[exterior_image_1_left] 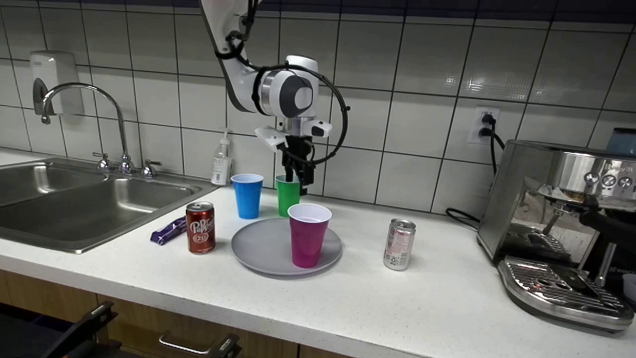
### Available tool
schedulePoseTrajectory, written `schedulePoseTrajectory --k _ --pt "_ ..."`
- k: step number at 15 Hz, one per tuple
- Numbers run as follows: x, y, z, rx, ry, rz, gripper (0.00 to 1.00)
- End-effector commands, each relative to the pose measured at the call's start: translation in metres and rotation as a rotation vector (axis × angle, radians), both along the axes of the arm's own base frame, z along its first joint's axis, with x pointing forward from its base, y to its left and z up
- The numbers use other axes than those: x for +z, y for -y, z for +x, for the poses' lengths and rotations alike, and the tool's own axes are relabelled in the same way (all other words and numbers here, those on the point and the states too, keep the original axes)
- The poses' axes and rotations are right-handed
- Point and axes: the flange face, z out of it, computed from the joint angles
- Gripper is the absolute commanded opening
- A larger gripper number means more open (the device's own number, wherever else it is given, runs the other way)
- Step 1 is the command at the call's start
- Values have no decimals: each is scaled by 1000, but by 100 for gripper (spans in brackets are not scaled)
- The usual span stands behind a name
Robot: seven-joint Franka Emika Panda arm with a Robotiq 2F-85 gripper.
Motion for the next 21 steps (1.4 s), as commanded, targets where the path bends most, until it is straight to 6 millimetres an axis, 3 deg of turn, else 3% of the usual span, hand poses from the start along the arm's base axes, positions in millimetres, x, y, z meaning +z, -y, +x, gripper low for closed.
schedulePoseTrajectory --k 1,7,9,18,21 --pt "-1 -4 14 -45 -18 -11 100" --pt "-4 -8 21 -82 -43 -12 100" --pt "-5 -8 22 -88 -52 -6 74" --pt "-7 -1 23 -93 -65 1 3" --pt "-3 2 21 -88 -63 7 0"
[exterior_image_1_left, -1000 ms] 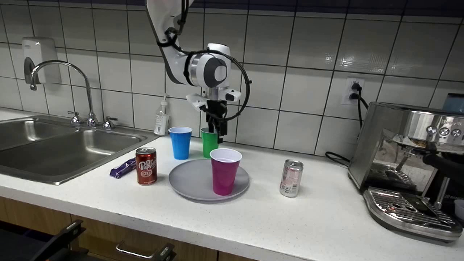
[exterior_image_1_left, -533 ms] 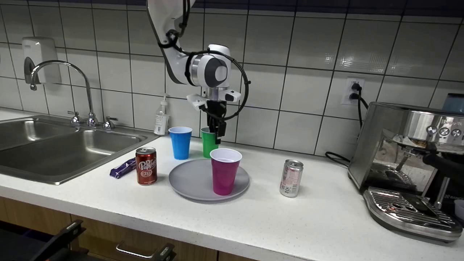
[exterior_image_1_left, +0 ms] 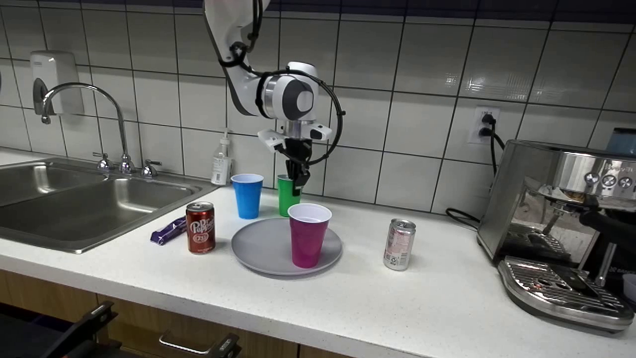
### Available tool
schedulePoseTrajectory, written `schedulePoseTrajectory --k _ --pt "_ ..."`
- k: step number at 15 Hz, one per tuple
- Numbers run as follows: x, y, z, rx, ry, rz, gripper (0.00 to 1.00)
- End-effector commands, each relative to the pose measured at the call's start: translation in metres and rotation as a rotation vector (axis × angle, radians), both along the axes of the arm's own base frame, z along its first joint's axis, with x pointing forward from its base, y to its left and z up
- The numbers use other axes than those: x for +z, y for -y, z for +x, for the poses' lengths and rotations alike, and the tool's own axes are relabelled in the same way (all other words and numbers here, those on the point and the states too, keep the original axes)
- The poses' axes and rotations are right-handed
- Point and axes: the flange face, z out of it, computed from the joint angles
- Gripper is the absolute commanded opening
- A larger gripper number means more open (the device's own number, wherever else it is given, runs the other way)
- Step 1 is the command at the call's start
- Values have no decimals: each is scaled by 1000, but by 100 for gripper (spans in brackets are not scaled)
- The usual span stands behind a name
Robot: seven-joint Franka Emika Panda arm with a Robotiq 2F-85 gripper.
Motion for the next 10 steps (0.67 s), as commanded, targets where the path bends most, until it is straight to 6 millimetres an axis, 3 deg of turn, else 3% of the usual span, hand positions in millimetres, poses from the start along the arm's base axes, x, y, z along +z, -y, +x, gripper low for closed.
schedulePoseTrajectory --k 1,10 --pt "10 6 3 -6 -7 2 0" --pt "40 20 -4 6 29 32 0"
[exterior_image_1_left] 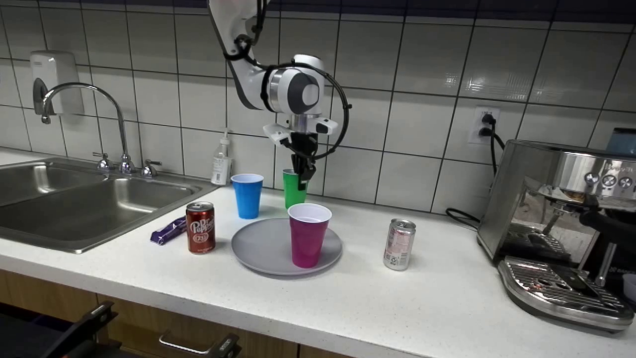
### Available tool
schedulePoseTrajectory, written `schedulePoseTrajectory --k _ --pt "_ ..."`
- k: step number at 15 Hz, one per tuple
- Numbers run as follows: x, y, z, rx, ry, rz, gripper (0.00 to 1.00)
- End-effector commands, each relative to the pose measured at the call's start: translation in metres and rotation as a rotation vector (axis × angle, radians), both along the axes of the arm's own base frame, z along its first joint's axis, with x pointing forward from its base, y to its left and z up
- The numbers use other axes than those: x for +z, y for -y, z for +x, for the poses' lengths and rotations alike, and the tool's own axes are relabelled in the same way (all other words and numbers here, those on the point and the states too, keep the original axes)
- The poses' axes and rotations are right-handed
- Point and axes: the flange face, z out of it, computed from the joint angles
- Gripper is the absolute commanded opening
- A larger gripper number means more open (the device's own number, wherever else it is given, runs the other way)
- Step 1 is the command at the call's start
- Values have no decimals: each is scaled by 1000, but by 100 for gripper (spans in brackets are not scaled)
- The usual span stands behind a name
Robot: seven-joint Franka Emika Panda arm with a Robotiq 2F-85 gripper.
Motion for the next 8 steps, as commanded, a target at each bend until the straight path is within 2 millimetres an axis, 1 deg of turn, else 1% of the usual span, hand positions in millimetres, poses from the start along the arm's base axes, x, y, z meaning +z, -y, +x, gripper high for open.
schedulePoseTrajectory --k 1,5,8 --pt "28 7 -7 23 4 38 0" --pt "40 10 -16 20 5 42 0" --pt "46 6 -25 7 5 24 0"
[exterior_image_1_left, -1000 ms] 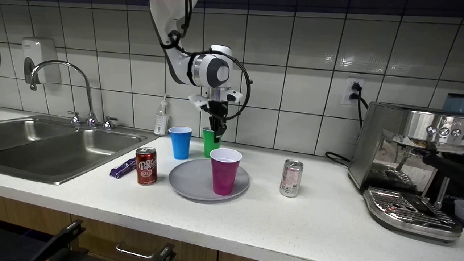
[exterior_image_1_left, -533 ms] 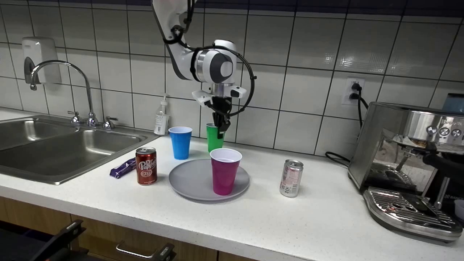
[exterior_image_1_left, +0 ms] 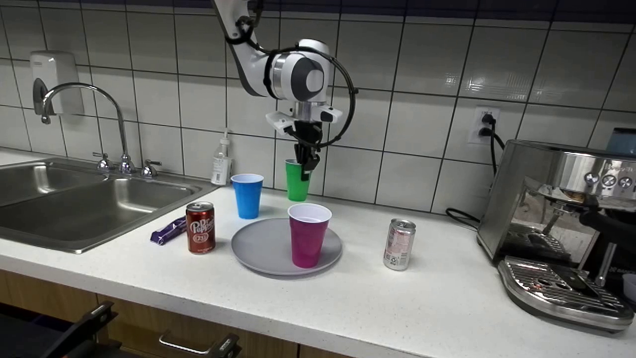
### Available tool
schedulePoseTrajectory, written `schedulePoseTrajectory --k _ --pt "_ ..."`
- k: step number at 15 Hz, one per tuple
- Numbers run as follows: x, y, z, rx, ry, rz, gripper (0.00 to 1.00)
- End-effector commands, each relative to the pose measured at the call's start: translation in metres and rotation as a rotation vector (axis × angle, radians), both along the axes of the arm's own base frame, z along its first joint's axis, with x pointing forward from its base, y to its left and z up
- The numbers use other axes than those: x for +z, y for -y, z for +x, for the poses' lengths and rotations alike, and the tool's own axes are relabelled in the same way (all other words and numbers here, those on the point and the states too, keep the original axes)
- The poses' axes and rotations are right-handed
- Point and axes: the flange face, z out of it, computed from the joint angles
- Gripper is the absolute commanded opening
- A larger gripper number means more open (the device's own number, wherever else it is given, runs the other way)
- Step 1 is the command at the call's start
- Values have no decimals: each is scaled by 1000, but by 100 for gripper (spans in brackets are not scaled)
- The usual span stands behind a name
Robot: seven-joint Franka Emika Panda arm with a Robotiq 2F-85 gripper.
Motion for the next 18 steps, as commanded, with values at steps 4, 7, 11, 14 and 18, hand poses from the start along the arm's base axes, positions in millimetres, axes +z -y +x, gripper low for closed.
schedulePoseTrajectory --k 4,7,11,14,18 --pt "20 -10 -35 -5 -25 19 0" --pt "19 -11 -46 -14 -41 15 0" --pt "12 -8 -59 -25 -65 3 0" --pt "4 -3 -67 -35 -87 -13 0" --pt "-5 1 -74 -42 -116 -32 0"
